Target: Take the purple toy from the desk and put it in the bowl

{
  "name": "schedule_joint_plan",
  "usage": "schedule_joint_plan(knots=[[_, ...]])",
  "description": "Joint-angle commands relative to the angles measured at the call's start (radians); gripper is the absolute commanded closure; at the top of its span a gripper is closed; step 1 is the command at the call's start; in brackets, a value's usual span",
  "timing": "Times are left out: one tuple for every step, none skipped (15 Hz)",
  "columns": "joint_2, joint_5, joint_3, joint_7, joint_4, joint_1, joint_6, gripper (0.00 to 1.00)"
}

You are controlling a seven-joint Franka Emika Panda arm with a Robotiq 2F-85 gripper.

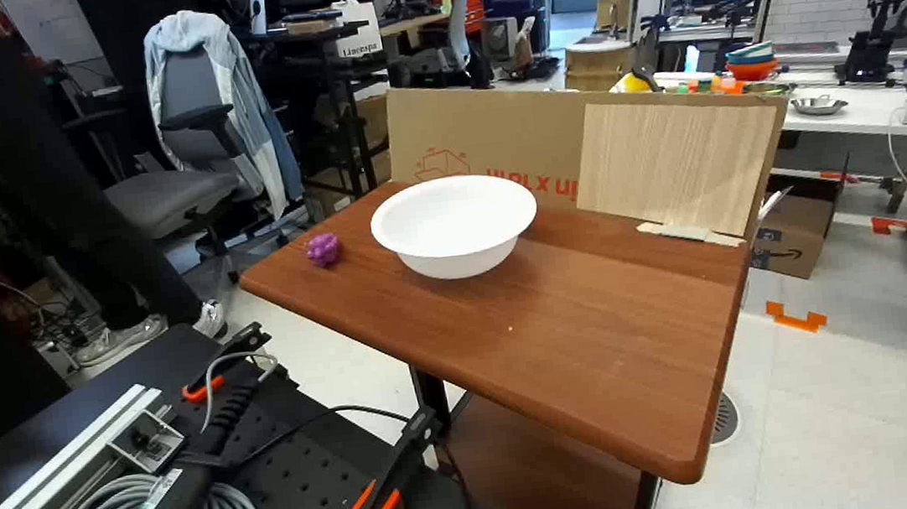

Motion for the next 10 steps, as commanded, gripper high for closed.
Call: schedule_joint_plan(knots=[[0.000,-0.007,-0.008,0.006,0.002,0.011,-0.003,0.00],[0.000,-0.007,-0.008,0.006,0.003,0.011,-0.003,0.00],[0.000,-0.007,-0.008,0.006,0.003,0.011,-0.003,0.00],[0.000,-0.007,-0.008,0.006,0.003,0.011,-0.003,0.00],[0.000,-0.007,-0.008,0.006,0.003,0.011,-0.003,0.00],[0.000,-0.007,-0.008,0.006,0.003,0.011,-0.003,0.00],[0.000,-0.007,-0.008,0.006,0.003,0.011,-0.003,0.00],[0.000,-0.007,-0.008,0.006,0.003,0.011,-0.003,0.00],[0.028,0.000,-0.013,-0.034,0.025,0.033,-0.023,0.00],[0.044,0.011,-0.026,-0.093,0.038,0.062,-0.035,0.00]])
